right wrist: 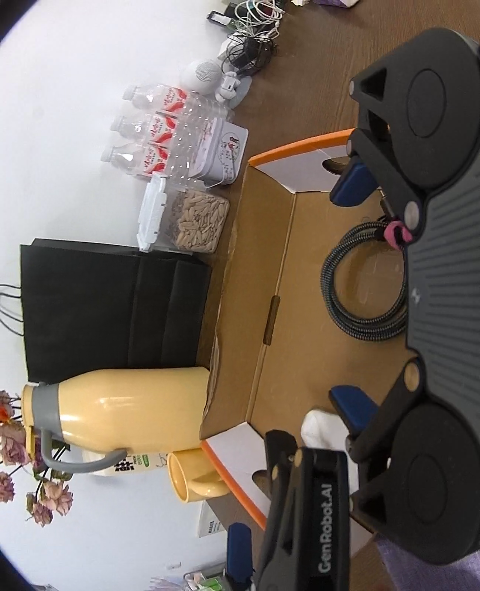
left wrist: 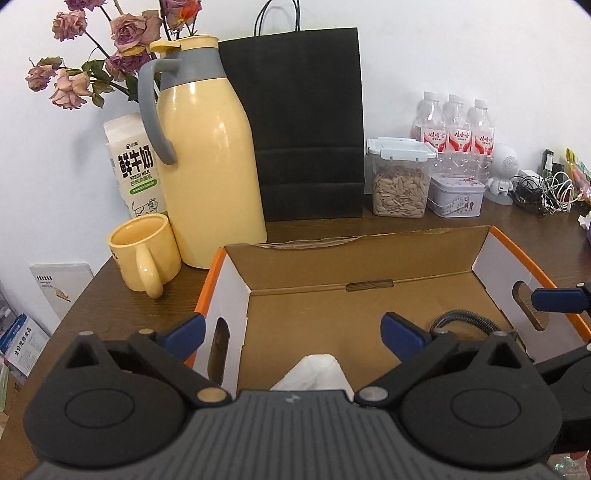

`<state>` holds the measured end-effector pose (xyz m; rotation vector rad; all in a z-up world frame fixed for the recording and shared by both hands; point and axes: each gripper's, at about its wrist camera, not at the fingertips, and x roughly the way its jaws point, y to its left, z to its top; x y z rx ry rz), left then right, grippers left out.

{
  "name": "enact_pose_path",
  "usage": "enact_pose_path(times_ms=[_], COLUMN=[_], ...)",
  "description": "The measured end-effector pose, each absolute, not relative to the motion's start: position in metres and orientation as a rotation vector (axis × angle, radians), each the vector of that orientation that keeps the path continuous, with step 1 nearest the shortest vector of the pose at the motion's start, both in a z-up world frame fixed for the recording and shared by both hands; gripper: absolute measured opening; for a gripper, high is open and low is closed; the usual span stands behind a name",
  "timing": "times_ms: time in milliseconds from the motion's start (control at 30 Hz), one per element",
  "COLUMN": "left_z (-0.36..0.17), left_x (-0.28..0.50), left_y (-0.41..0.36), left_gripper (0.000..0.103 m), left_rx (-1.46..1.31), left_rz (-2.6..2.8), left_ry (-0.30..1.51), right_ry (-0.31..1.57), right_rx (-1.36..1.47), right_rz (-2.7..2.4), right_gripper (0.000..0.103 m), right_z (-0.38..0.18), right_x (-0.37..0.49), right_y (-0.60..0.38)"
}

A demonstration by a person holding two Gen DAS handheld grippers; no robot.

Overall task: Organize objects
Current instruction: 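Open both grippers to drop the cloth and cable into the box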

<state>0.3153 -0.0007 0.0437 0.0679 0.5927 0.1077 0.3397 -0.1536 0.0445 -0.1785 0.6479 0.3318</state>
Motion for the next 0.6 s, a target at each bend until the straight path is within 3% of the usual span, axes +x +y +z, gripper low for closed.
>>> enact_pose_path(times_ms=[600], left_z=[0.069], left_x=[0.239], left_y=[0.011], left_gripper=[0.103], left_rx=[0.027], left_rz=[0.098], left_ry=[0.503], right_ry=[0.522], right_rx=[-0.212], right_rz=[0.346], right_gripper=[0.103], right_z=[0.077], right_x=[0.263], right_y=[-0.176])
